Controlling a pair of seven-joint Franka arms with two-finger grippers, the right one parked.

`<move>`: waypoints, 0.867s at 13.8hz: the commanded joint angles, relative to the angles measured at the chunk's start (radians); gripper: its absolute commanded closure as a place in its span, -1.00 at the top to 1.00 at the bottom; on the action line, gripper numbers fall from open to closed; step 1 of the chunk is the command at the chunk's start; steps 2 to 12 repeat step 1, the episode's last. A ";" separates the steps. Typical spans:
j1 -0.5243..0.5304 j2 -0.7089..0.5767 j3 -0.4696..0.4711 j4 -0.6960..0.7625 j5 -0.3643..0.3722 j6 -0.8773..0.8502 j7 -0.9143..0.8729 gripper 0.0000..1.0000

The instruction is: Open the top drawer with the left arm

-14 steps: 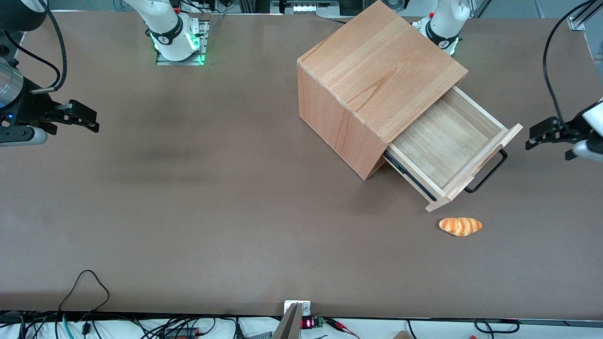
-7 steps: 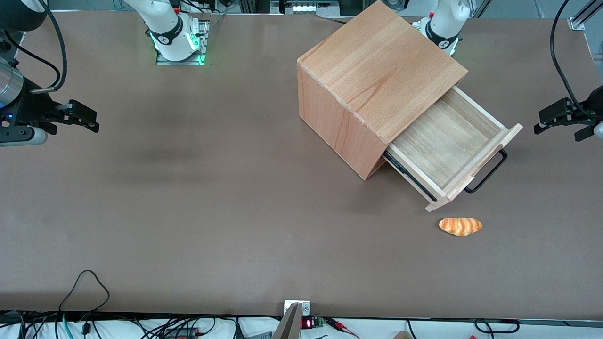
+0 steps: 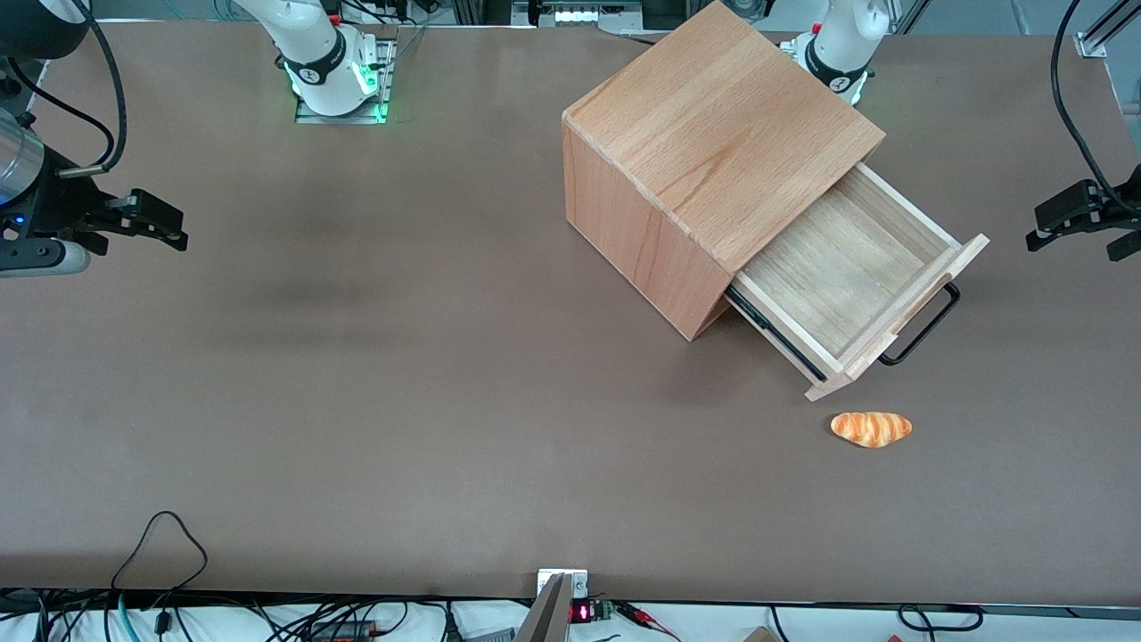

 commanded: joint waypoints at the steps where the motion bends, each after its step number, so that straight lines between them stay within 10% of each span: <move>1: -0.007 -0.004 -0.001 0.014 0.029 -0.021 -0.020 1.00; 12: -0.007 -0.004 -0.001 0.014 0.029 -0.021 -0.020 1.00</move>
